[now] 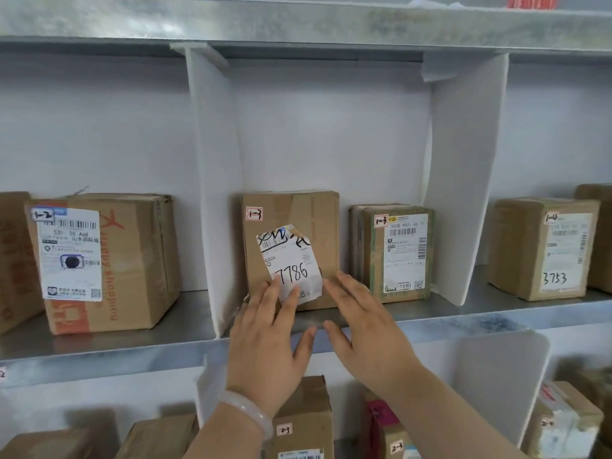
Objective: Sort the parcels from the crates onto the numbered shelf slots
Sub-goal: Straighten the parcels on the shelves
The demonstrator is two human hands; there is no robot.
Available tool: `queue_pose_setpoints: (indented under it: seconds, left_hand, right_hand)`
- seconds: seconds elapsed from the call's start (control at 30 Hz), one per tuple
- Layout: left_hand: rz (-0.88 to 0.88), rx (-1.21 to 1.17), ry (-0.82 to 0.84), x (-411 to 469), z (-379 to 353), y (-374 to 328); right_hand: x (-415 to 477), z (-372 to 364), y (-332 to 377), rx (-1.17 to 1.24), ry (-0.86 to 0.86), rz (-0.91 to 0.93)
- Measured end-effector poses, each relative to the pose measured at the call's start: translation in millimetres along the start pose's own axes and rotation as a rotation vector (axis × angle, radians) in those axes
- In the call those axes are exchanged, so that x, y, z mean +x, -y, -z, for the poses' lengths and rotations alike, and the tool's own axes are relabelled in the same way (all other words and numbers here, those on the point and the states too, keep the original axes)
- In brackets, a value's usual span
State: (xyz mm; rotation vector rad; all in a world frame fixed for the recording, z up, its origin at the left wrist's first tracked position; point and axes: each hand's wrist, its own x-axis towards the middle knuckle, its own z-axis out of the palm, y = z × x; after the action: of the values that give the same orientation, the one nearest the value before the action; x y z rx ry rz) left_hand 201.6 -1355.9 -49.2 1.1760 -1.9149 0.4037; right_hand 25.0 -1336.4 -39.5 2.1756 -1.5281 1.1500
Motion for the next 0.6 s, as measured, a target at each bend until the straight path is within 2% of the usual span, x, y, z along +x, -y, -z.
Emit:
queue_pose_setpoints:
  seconds: [0.17, 0.3, 0.43, 0.53, 0.6]
  left_hand:
    - [-0.176, -0.139, -0.079, 2, -10, -28]
    - [-0.308, -0.28, -0.106, 5, -24, -78]
    - [-0.375, -0.391, -0.05, 15, -37, -141]
    - [-0.414, -0.425, -0.045, 25, -52, -190]
    - [-0.41, -0.457, -0.032, 33, -65, -222]
  right_hand:
    - [-29, 36, -7, -0.072, -0.239, -0.012]
    - [-62, 63, -31, -0.124, -0.323, -0.074]
    - [-86, 101, -72, -0.169, -0.396, -0.187]
    - [-92, 135, -115, -0.132, -0.505, -0.277]
    - [-93, 153, -147, -0.107, -0.516, -0.322]
